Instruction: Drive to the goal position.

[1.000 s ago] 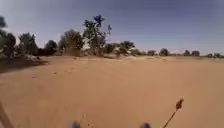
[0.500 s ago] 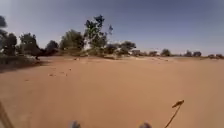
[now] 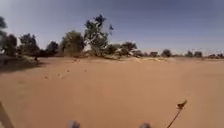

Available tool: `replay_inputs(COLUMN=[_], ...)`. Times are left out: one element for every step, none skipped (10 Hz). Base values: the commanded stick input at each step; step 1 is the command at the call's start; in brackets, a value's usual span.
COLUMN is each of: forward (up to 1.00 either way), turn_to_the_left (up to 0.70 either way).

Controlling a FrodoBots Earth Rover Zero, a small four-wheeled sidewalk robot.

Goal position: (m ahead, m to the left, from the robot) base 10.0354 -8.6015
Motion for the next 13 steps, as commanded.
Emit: replay_inputs(forward=[0.7, 0.7, 0.7, 0.7, 0.7, 0.7, 0.7, 0.7, 0.7, 0.7, 0.7, 0.7, 0.7], turn_to_the_left=[-0.25, -0.09, 0.0, 0.0, 0.0, 0.0, 0.0, 0.0, 0.0, 0.0, 0.0, 0.0, 0.0])
